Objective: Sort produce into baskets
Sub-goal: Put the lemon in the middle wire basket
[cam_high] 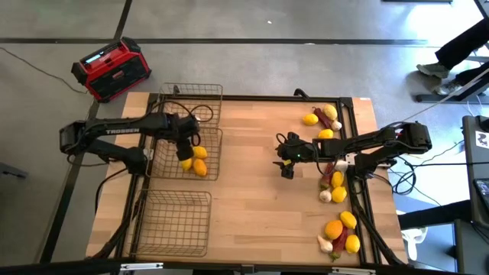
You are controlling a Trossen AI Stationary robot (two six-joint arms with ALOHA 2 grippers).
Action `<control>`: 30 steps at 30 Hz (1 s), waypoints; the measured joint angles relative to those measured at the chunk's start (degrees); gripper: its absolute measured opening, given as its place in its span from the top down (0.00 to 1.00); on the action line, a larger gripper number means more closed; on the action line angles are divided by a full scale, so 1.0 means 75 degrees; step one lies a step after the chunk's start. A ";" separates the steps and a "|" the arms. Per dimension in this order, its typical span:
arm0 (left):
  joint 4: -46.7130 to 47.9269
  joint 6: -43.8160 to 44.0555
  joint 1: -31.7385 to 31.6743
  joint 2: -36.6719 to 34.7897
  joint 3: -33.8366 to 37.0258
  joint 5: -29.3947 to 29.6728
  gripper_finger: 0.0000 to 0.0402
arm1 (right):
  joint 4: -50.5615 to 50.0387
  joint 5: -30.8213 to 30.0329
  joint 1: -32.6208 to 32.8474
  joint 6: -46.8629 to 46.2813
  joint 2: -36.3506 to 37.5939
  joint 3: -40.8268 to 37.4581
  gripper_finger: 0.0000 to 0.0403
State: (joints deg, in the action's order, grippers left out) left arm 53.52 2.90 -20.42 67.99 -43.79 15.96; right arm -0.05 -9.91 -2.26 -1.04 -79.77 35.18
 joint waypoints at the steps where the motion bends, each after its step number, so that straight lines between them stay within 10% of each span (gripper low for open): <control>1: -0.0004 0.0003 0.0070 0.0000 -0.0051 -0.0007 0.64 | 0.0000 0.0001 0.0000 0.0000 0.0000 0.0000 0.33; 12: -0.0205 0.0285 0.0979 -0.0003 -0.1222 -0.0034 0.64 | 0.0001 0.0000 0.0000 0.0000 0.0000 0.0000 0.33; 30: -0.4244 0.0216 0.2910 0.0052 -0.1443 -0.0063 0.64 | -0.0208 -0.0484 0.0000 -0.0173 0.0073 0.0109 0.33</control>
State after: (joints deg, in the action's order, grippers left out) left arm 21.69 4.51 1.41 68.38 -54.61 15.49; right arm -1.62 -13.54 -2.26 -2.34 -79.22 36.00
